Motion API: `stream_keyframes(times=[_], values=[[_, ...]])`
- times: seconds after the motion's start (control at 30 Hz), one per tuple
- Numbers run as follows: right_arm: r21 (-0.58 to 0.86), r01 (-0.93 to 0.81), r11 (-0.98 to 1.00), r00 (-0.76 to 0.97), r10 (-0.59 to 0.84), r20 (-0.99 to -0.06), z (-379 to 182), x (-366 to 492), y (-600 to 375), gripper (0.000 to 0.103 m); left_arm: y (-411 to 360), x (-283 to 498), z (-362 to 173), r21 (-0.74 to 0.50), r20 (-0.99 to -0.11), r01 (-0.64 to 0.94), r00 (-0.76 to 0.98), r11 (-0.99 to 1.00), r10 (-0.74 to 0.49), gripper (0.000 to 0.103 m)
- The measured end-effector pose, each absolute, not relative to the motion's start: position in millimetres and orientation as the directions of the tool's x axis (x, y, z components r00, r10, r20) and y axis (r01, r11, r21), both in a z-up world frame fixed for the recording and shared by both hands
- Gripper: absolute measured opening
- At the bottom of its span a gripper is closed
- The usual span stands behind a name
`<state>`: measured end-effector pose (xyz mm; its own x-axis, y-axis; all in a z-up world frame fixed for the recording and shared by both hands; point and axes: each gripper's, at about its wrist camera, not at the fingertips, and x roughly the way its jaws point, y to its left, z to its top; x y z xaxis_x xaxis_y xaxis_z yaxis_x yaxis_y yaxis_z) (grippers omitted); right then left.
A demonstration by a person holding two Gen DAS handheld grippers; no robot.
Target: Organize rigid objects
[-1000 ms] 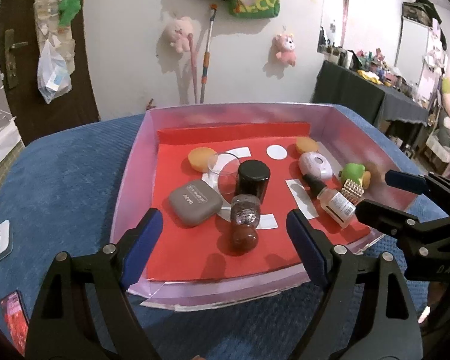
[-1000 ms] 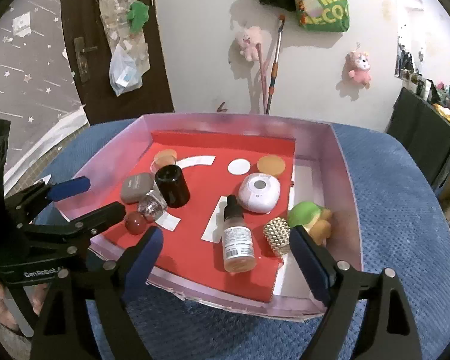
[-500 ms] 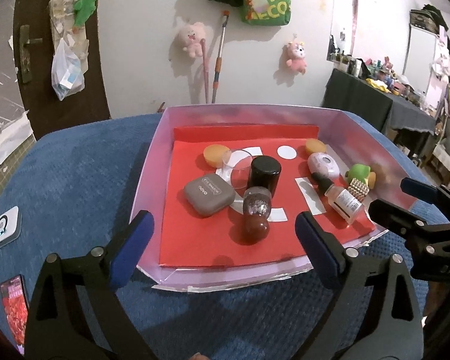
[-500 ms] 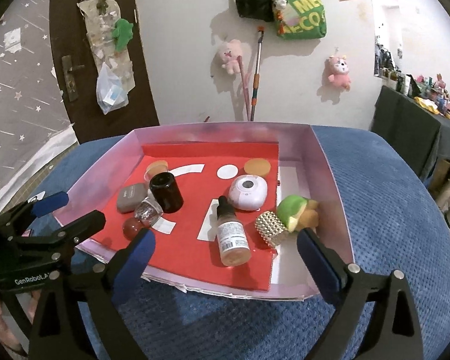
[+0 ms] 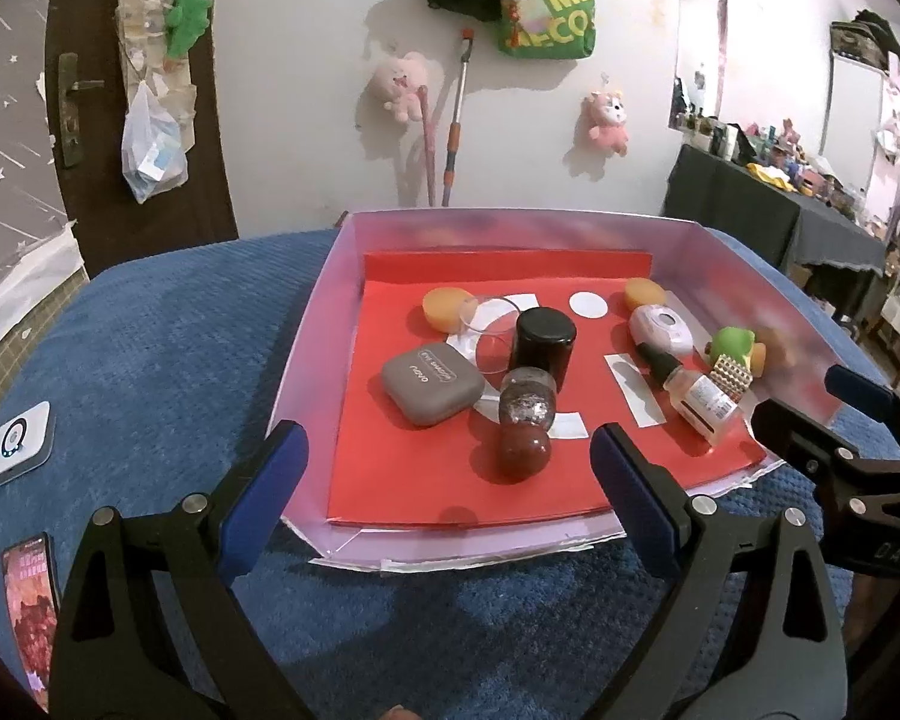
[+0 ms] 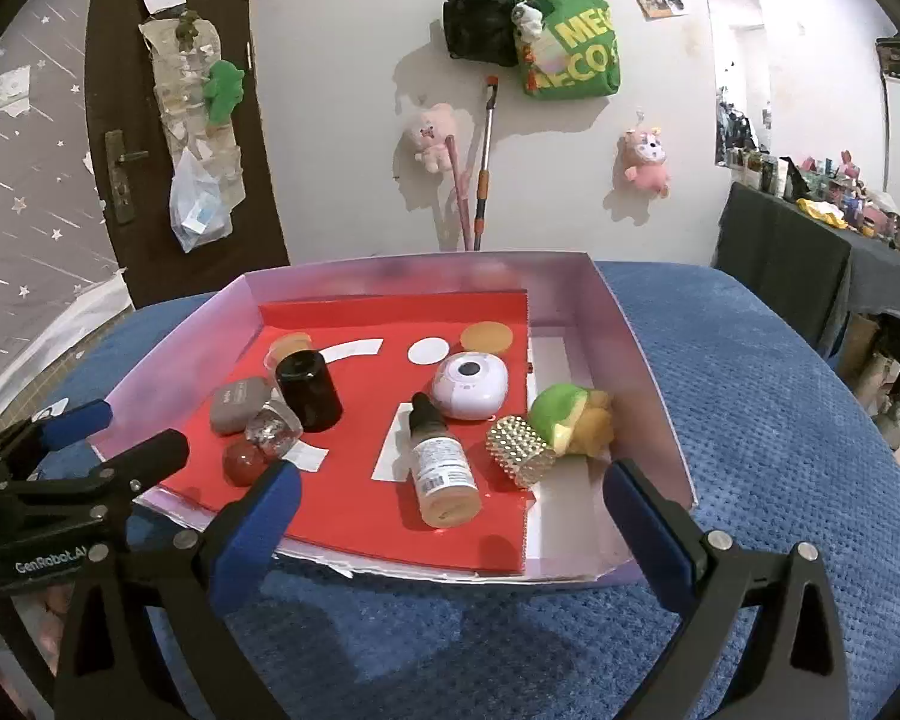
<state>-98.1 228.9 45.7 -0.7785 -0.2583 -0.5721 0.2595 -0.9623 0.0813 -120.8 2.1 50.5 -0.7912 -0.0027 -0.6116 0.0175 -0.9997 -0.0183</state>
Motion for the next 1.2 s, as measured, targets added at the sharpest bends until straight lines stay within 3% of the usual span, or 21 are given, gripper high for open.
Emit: stream_keyframes(times=[1.2], values=[[0.054,0.259,-0.964,-0.749,-0.236,-0.620,30.2,-101.2,228.5,0.103,8.9,-123.1,30.8,-0.039,-0.666,0.005,-0.745,-0.999,0.022,0.096]])
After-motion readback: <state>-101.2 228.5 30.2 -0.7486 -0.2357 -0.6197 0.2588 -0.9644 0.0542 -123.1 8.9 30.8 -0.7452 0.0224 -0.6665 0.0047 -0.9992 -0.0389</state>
